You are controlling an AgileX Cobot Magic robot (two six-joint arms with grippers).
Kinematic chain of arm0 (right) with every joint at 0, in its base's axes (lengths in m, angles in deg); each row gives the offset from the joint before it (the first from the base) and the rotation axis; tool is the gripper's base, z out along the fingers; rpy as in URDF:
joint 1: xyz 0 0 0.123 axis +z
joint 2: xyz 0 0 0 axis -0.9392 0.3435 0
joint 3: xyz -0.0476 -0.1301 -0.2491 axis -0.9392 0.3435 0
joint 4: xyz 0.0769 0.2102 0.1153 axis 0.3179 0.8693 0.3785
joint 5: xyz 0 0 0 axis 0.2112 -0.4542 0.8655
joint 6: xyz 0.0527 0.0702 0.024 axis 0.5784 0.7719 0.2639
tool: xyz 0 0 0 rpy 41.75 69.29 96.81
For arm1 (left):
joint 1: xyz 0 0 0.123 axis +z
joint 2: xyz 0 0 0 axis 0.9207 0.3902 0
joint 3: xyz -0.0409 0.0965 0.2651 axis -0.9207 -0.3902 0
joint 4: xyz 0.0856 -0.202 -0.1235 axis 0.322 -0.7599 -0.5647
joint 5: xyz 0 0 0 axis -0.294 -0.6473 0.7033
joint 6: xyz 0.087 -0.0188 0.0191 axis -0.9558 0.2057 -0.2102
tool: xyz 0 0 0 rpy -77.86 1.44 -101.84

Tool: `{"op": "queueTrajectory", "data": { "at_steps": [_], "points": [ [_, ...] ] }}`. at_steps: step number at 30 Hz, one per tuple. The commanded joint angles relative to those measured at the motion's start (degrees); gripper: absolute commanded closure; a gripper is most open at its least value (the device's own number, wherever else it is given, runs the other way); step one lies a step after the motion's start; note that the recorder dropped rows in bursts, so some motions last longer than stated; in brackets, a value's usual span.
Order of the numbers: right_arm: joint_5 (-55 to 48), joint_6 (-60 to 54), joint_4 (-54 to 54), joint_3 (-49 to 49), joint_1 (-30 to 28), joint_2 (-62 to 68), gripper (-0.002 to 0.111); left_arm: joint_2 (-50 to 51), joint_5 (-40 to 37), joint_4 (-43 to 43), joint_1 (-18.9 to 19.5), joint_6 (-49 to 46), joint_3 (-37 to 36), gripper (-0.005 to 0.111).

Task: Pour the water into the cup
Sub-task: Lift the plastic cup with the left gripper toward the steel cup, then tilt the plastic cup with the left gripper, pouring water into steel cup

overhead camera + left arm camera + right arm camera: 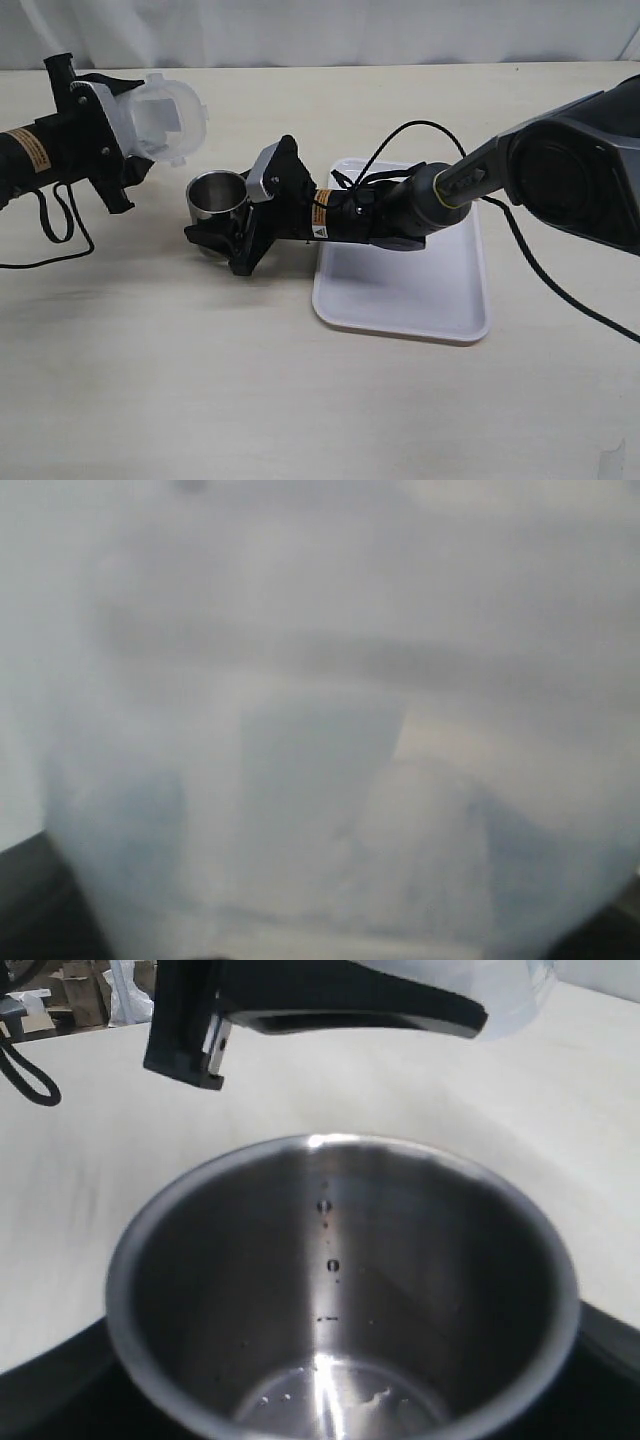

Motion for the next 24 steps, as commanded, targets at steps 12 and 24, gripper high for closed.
{"op": "queueTrajectory", "data": {
  "at_steps": [12,24],
  "points": [
    [1.6,0.7,-4.3,-0.1,-0.2,0.1,0.104,-0.2,2.7,-1.0,-0.3,-12.4,0.5,0.107],
    [1.6,2.8,-8.3,-0.1,-0.2,0.1,0.104,-0.2,4.2,-1.0,-0.3,-15.7,0.5,0.107]
  ]
}}
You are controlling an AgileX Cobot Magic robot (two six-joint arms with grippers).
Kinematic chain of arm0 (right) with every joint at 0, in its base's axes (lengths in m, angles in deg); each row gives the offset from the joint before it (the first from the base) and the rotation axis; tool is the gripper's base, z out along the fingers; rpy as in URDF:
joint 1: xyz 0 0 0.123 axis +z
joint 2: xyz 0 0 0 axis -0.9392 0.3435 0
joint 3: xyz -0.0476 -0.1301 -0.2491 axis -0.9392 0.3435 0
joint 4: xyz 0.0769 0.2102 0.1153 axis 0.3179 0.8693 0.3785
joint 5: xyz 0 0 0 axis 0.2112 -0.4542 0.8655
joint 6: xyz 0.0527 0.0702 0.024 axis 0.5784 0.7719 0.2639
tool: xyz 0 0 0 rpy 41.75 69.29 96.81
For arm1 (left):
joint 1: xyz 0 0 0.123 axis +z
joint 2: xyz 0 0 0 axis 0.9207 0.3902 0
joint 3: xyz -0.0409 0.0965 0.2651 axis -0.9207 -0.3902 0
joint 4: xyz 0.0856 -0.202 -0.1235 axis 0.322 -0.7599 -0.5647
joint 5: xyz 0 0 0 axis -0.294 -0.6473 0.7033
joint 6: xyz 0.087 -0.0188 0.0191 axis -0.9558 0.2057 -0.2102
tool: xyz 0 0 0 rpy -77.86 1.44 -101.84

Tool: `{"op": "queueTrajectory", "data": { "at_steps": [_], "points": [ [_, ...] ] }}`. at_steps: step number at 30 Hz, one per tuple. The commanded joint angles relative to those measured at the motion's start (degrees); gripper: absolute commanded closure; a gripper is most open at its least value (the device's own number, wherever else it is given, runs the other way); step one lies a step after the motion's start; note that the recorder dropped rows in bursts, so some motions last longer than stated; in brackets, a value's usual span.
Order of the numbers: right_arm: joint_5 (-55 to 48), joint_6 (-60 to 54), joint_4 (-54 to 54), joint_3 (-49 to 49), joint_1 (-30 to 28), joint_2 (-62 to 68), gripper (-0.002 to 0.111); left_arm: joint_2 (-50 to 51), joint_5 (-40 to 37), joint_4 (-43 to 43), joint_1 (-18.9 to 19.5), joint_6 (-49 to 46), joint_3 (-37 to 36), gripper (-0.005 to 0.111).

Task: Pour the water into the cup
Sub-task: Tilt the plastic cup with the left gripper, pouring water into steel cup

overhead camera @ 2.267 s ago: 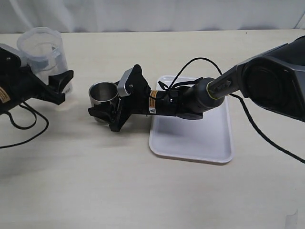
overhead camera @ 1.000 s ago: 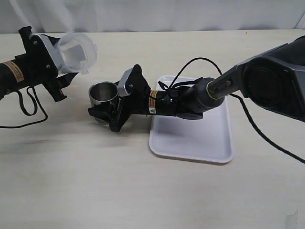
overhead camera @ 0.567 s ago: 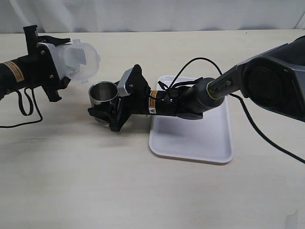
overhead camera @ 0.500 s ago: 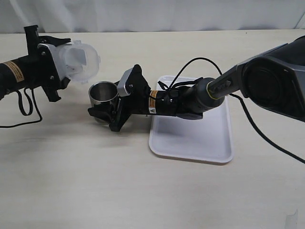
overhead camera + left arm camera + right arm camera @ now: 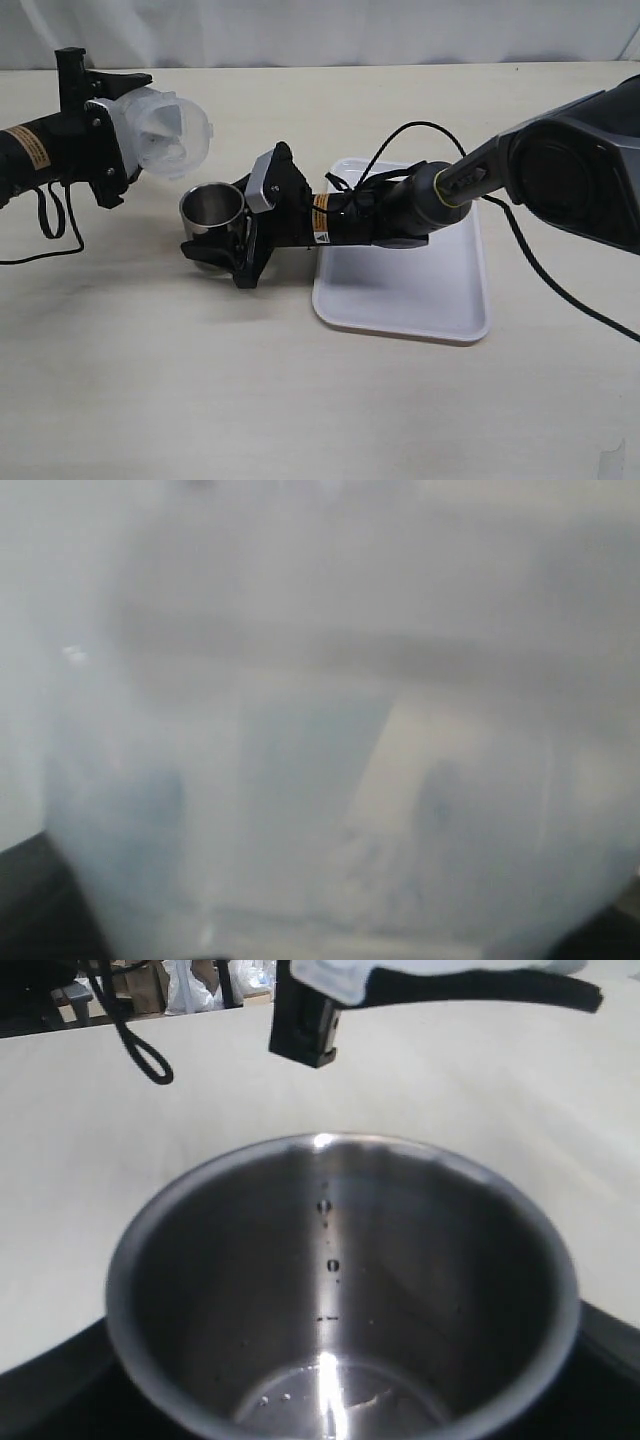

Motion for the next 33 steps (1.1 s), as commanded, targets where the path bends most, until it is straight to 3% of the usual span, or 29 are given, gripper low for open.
{"op": "queueTrajectory", "data": {
  "at_steps": [1,33],
  "points": [
    [-0.7,0.7,-1.5,0.1,-0.2,0.1,0.104,-0.2,2.2,-0.6,-0.3,-0.2,0.5,0.107],
    [-0.7,0.7,-1.2,0.1,-0.2,0.1,0.104,-0.2,4.8,-0.6,-0.3,-13.6,0.5,0.107]
  ]
}}
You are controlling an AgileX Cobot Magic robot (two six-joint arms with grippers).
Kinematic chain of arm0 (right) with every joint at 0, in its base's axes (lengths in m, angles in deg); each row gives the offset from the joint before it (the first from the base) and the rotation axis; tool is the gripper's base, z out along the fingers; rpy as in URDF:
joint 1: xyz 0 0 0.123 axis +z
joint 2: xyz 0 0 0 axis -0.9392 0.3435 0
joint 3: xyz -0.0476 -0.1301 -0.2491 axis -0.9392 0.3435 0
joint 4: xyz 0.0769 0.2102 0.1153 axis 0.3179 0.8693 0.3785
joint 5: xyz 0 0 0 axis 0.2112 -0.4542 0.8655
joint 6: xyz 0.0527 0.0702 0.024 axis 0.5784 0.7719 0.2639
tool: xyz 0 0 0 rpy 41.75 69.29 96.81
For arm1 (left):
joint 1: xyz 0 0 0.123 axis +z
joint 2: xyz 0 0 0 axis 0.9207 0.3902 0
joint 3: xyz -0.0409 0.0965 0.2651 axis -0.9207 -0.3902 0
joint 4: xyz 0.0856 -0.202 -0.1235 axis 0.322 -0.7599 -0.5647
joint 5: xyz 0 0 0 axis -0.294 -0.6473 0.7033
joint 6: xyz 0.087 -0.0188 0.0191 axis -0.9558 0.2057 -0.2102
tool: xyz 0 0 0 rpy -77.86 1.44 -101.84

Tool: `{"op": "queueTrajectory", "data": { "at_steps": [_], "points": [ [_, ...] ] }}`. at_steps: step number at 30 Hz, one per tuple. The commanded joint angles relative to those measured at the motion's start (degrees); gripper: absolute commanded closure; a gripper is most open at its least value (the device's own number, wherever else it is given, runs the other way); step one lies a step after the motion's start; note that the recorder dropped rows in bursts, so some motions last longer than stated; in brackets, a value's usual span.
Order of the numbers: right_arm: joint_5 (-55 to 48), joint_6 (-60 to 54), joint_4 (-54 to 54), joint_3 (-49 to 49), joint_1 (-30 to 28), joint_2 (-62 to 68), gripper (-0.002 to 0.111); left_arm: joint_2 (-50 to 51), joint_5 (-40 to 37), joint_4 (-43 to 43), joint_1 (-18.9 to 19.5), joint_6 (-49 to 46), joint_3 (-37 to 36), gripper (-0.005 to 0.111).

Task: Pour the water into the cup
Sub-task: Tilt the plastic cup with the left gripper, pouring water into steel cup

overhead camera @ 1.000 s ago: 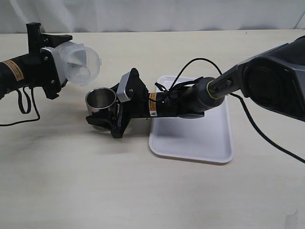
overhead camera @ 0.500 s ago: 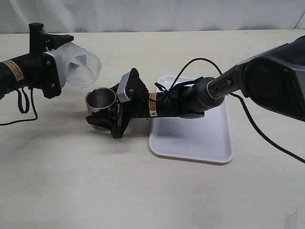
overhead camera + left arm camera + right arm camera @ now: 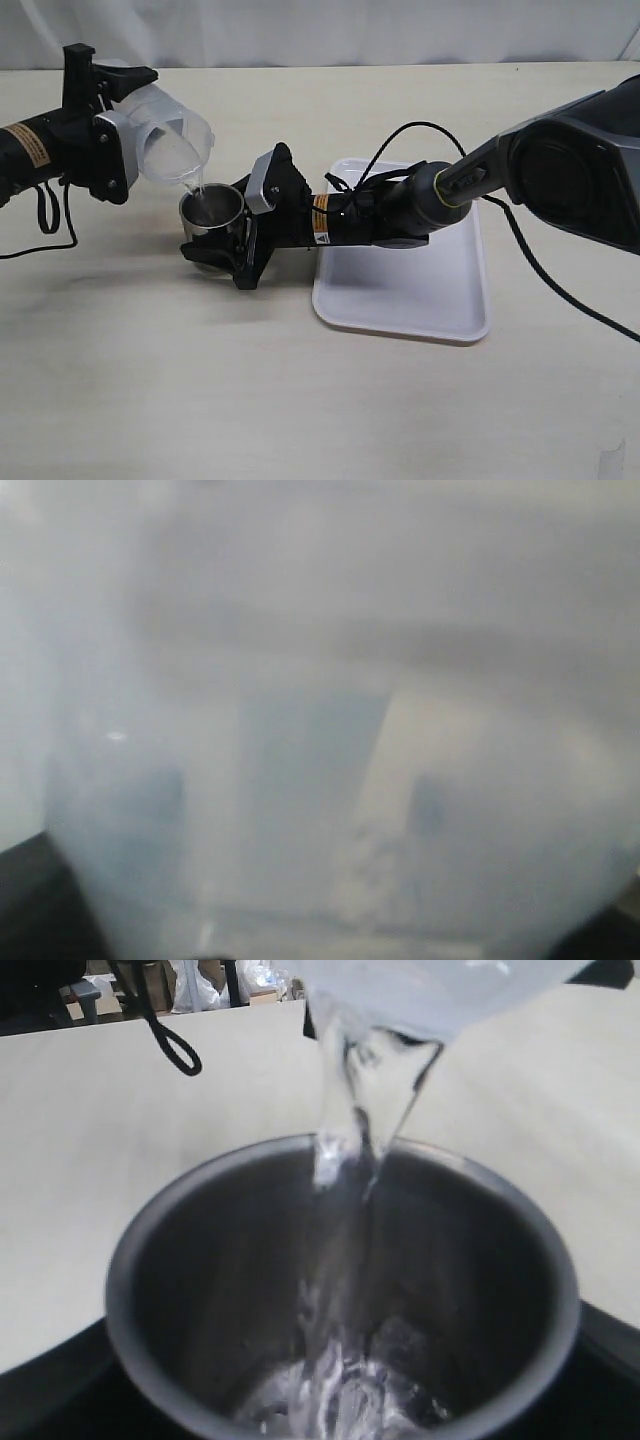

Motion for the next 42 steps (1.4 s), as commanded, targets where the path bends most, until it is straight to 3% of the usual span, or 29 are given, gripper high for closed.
{"op": "queueTrajectory", "data": {
  "at_steps": [1,42],
  "points": [
    [-0.9,0.7,-0.8,0.1,-0.2,0.1,0.104,-0.2,2.6,-0.6,-0.3,-1.9,0.5,0.107],
    [-0.9,0.7,-0.8,0.1,-0.2,0.1,0.104,-0.2,8.4,-1.0,-0.6,-12.9,0.5,0.107]
  ]
}}
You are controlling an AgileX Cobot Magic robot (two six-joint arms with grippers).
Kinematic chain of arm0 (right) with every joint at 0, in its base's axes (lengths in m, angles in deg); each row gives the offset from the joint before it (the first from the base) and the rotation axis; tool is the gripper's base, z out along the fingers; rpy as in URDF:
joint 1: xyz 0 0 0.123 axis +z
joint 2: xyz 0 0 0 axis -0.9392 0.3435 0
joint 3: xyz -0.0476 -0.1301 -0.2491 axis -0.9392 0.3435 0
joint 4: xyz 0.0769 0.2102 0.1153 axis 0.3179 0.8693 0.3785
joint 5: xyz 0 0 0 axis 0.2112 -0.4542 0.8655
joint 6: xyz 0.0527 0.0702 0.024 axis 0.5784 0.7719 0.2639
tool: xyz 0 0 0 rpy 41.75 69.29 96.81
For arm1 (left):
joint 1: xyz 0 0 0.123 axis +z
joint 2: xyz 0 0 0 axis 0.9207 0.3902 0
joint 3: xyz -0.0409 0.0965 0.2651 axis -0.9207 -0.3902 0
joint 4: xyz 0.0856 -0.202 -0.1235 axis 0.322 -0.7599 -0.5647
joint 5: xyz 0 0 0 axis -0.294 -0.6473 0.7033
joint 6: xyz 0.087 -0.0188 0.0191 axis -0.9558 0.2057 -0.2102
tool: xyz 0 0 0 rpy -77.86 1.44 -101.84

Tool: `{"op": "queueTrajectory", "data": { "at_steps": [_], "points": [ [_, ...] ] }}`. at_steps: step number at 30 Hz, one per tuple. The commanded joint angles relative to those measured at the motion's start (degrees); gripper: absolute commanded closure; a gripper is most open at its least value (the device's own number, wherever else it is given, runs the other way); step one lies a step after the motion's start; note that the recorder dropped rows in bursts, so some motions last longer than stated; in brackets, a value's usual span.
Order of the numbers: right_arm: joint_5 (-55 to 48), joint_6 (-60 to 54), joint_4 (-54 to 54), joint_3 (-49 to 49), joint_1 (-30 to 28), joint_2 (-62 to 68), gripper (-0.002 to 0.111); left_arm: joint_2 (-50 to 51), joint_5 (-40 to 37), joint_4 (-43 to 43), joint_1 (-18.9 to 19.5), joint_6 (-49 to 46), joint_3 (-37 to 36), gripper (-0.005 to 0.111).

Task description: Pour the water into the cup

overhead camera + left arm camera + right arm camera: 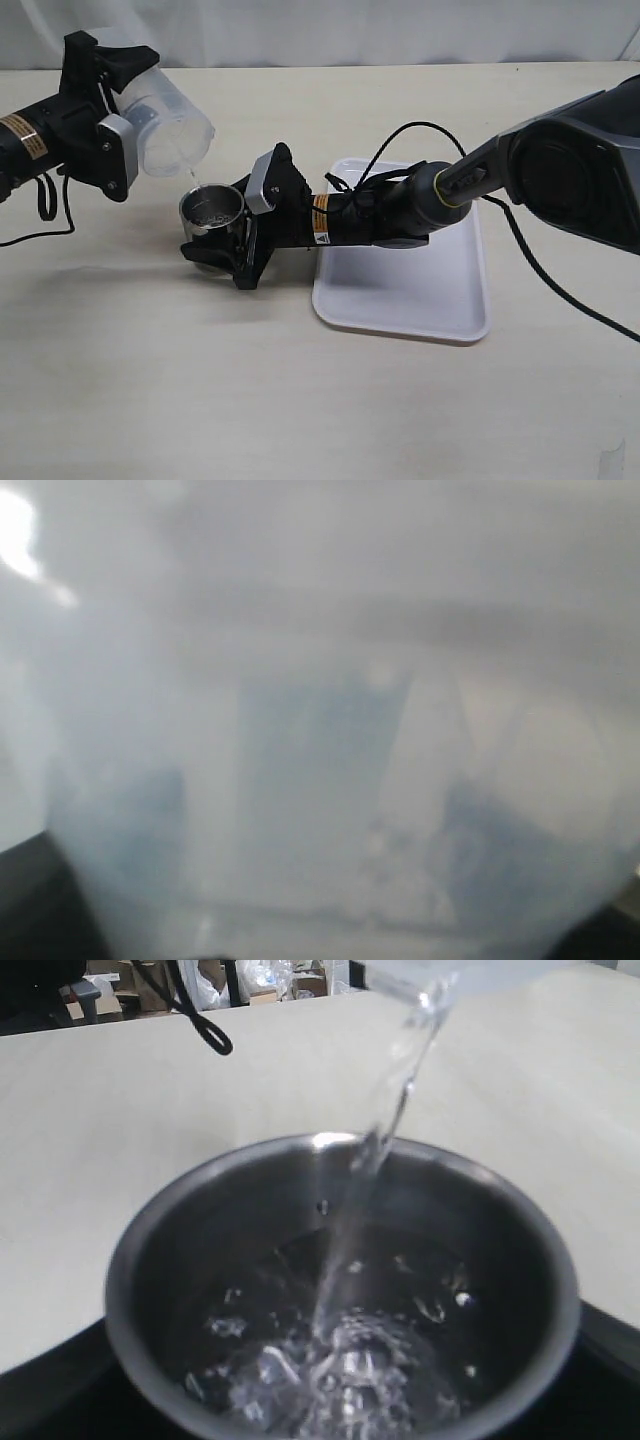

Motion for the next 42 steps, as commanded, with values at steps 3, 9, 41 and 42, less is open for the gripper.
{"op": "queueTrajectory", "data": {
  "at_steps": [3,9,41,42],
  "points": [
    [-0.9,0.7,-0.8,0.1,-0.2,0.1,0.104,-0.2,2.5,1.4,-0.5,-0.7,0.4,0.107],
    [-0.9,0.7,-0.8,0.1,-0.2,0.1,0.104,-0.2,2.5,1.4,-0.5,-1.3,0.4,0.107],
    [-0.9,0.7,0.3,0.1,-0.2,0.1,0.104,-0.2,5.5,-0.6,-0.5,38.7,0.4,0.107],
    [-0.9,0.7,0.8,0.1,-0.2,0.1,0.104,-0.2,6.0,-1.9,-0.5,44.4,0.4,0.107]
  ]
}}
